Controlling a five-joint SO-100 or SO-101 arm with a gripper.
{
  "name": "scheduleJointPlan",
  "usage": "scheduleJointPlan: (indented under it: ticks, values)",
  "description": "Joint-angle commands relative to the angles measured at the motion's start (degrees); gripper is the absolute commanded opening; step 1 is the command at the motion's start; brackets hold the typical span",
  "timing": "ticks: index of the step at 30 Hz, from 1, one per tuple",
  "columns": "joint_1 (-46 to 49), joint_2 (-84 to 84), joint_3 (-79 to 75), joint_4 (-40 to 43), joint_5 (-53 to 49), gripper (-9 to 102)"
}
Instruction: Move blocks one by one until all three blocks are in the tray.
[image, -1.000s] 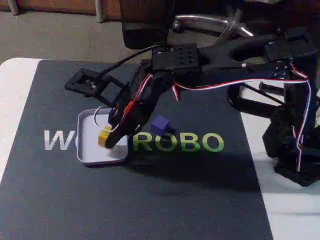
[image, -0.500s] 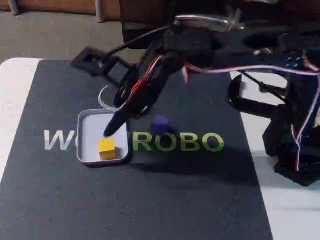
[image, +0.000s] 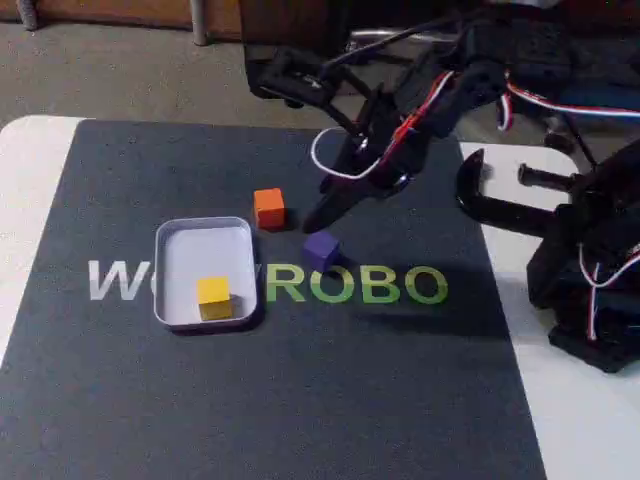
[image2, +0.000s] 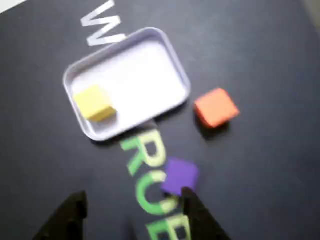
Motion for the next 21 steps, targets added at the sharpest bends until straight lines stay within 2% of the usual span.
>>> scheduleJointPlan:
  ticks: [1,11,21]
  values:
    - [0.70,1.41,0.09,-0.79,-0.70,22]
    - [5.01,-3.78,0.44,-0.88,-4.39,22]
    - [6.86,-5.27,5.36,-4.92,-10.02,22]
